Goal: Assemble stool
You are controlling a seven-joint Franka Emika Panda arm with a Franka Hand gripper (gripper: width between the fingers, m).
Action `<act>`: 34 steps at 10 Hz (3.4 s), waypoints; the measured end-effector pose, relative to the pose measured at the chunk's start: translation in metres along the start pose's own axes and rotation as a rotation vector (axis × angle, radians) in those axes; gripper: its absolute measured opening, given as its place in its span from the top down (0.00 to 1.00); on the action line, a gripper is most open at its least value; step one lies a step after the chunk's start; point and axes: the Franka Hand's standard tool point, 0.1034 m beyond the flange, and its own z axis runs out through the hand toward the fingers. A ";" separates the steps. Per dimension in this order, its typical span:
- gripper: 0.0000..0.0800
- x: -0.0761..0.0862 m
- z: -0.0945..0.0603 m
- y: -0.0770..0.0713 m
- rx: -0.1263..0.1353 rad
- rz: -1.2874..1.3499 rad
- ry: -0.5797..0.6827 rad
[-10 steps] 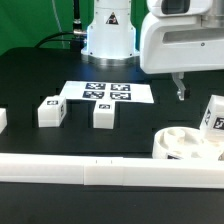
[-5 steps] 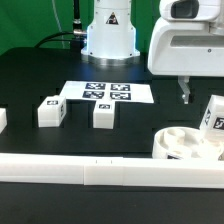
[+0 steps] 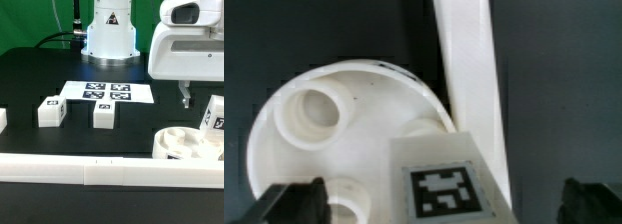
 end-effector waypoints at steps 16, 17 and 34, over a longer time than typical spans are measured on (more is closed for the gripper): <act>0.58 0.000 0.004 -0.006 0.174 0.886 0.034; 0.58 0.001 0.004 -0.007 0.183 0.988 0.019; 0.19 -0.007 -0.013 -0.009 0.232 1.312 -0.042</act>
Offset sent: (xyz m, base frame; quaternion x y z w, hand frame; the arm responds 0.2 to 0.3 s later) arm 0.0000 0.0000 0.0000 0.0000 0.0000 0.0000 1.0000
